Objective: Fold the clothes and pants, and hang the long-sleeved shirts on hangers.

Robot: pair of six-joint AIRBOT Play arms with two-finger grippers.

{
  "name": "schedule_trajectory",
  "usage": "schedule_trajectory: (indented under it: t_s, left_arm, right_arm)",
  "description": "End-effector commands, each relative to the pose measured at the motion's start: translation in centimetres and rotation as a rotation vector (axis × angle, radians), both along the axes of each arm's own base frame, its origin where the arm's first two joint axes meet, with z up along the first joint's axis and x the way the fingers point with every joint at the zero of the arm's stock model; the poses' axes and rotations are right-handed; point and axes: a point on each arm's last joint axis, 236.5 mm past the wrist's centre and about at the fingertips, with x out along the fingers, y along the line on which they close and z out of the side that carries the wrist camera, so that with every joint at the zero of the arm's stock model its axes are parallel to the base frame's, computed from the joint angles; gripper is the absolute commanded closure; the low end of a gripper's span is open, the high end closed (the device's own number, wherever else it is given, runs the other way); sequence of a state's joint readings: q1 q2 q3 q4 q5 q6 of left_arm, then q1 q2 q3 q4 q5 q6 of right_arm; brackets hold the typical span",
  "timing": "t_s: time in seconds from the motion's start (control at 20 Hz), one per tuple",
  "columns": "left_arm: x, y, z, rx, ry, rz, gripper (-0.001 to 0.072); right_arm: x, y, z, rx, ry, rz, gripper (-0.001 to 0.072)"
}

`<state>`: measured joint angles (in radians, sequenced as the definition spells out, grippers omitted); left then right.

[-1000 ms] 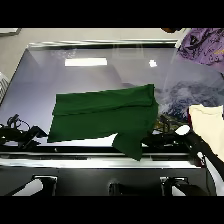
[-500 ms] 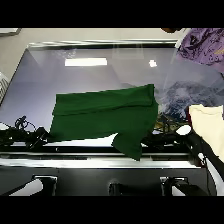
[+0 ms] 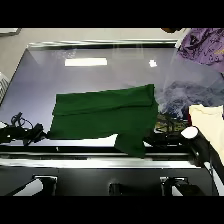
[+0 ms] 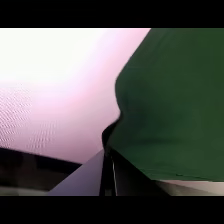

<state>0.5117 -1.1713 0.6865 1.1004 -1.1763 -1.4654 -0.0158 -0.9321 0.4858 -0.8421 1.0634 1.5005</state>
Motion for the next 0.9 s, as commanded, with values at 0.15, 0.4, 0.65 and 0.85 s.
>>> schedule_trajectory:
  t_s: [0.15,0.4,0.65,0.85]
  left_arm:
    - [-2.8,2.8,6.7,0.225,-0.061,0.110,0.0691]
    - [-1.4,2.3,9.9,0.256,-0.229,0.105,0.0692]
    - [2.6,3.2,10.1,0.248,-0.351,0.148,0.0692]
    - [5.3,3.5,8.5,0.226,-0.382,0.141,0.0692]
  right_arm:
    - [-5.2,-0.8,5.7,-0.050,-0.055,-0.001,0.0689]
    - [-5.3,-1.2,8.1,-0.063,-0.182,-0.026,0.0690]
    - [0.6,-1.9,7.6,-0.113,-0.233,0.034,0.0689]
    - [6.2,-2.7,6.1,-0.162,-0.202,0.093,0.0689]
